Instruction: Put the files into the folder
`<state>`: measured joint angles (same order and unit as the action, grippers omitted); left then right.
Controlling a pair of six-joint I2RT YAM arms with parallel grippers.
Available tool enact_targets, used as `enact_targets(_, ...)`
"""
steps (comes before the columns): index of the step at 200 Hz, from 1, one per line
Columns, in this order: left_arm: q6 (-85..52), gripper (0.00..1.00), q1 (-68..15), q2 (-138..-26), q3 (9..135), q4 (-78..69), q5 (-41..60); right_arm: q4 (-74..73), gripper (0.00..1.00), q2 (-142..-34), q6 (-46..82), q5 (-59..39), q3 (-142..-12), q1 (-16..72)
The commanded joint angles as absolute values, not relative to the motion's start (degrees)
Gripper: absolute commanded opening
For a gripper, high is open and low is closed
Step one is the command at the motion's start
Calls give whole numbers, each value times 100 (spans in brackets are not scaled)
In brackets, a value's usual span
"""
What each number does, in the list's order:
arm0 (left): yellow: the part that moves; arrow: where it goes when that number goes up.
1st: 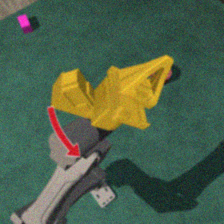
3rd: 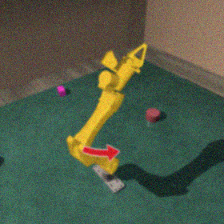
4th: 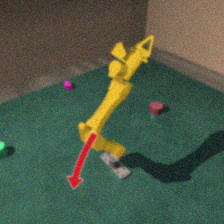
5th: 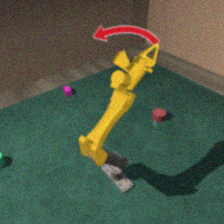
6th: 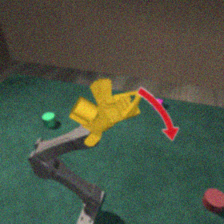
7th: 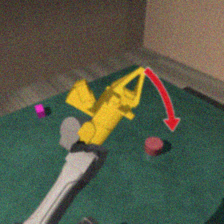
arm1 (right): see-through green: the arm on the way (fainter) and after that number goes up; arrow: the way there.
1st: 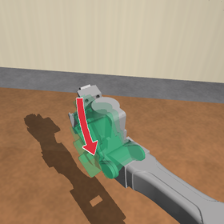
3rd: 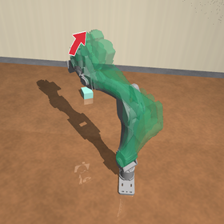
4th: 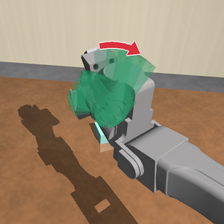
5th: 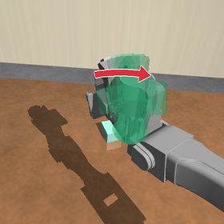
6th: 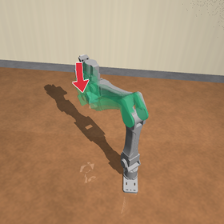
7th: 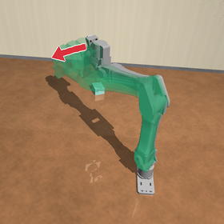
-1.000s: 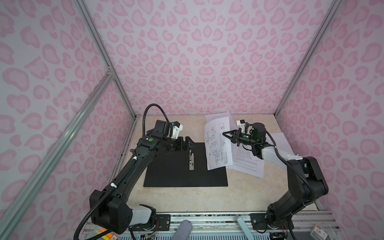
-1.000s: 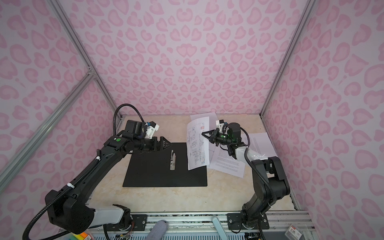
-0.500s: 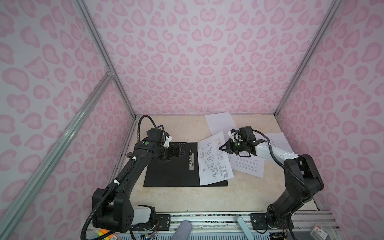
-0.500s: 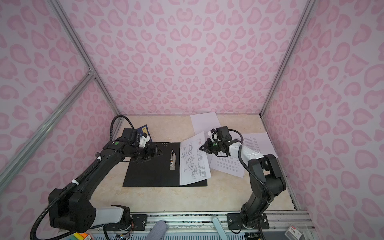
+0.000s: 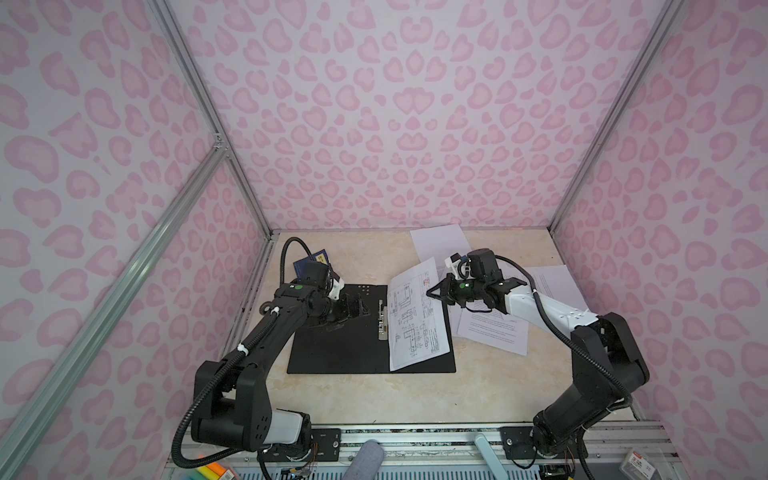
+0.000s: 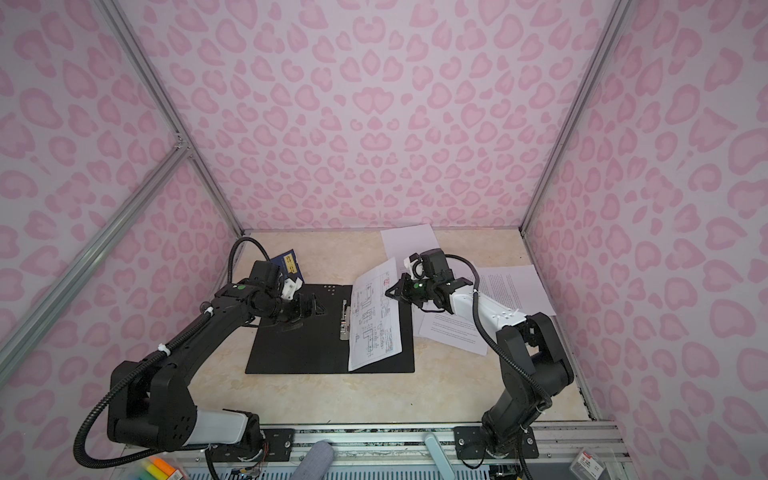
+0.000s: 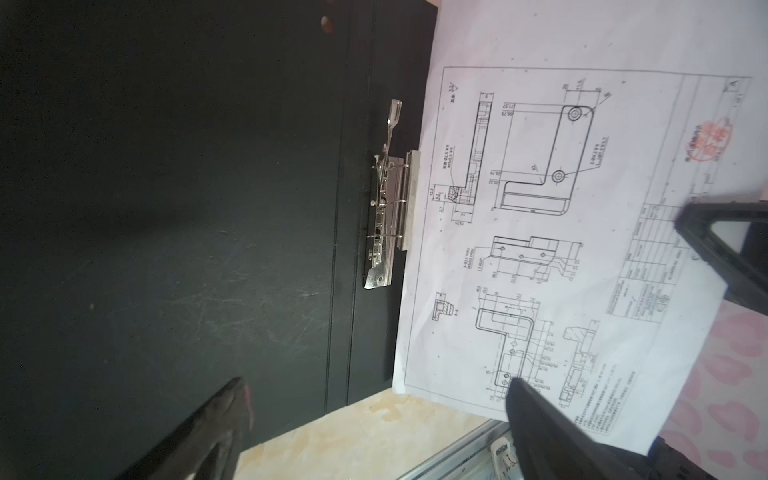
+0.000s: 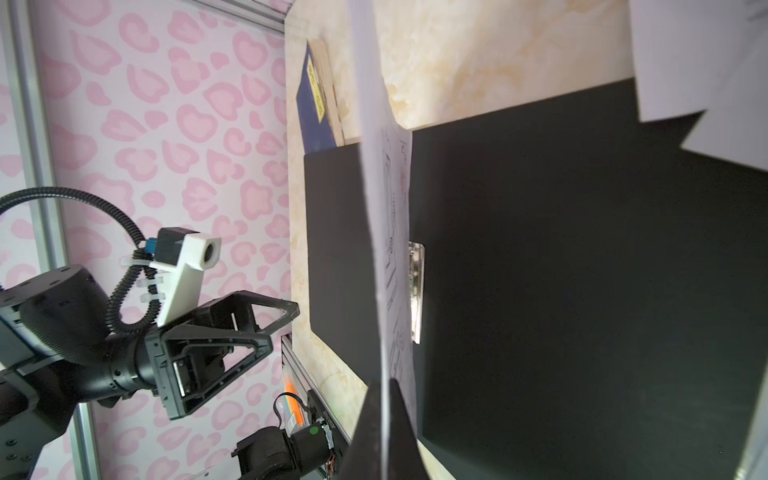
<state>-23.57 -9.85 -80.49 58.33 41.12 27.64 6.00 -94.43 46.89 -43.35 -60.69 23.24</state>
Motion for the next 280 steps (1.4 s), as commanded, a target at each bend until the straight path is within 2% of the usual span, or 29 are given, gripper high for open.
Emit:
enact_targets(1,-2377,98,-970,-8086,5790,4035,2840,495,0,-9693,4435,-4330,-5874,2239)
enact_targets(61,-2392,98,-967,-8079,5763,4047,2853,63,0,-10419,4246,-4299,-5593,2232)
enact_targets(187,-2514,98,-968,-8129,5584,3933,2932,-117,0,-10382,4358,-3632,-5298,2052)
enact_targets(280,-2523,98,-966,-8121,5576,3915,2956,-221,0,-10578,4380,-3796,-5433,2120)
